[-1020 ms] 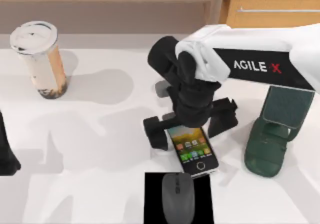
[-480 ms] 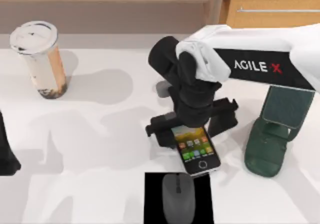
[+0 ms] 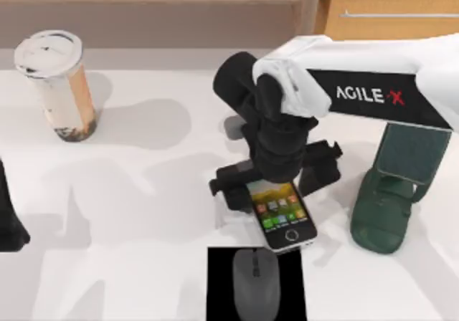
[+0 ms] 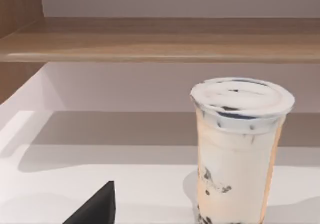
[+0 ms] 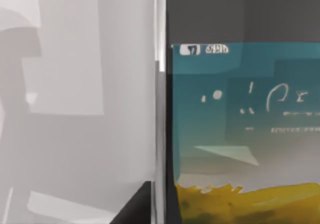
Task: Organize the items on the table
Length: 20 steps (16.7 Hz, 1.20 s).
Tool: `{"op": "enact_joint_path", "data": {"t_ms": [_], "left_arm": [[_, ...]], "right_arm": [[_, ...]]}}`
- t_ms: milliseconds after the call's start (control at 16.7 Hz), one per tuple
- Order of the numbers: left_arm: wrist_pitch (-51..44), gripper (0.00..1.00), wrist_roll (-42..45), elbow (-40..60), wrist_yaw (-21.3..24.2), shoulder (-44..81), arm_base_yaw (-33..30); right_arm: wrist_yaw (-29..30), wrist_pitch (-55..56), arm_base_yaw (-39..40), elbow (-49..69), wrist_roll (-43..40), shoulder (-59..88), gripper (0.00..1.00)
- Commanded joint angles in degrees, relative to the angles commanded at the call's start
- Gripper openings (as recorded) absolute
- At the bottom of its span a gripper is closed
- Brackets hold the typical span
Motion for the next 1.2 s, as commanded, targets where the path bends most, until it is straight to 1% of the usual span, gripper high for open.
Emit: {"op": "enact_joint_path", "data": {"t_ms": [300, 360, 840, 1200], "left_arm": [[0.0, 1.0, 0.0, 0.0, 0.0, 0.0, 0.0], [0.0, 1.0, 0.0, 0.0, 0.0, 0.0, 0.0], [0.0, 1.0, 0.0, 0.0, 0.0, 0.0, 0.0], [0.0, 1.0, 0.0, 0.0, 0.0, 0.0, 0.0]], "right_arm": [[0.0, 0.0, 0.0, 0.0, 0.0, 0.0, 0.0], [1.03, -0.8, -0.06, 0.03, -0.28, -1.29, 0.0], [1.01, -6.34, -0.08, 3.45, -0.33, -3.37, 0.0], [1.75, -6.21, 0.63, 3.04, 0.52, -3.9, 0.0]]}}
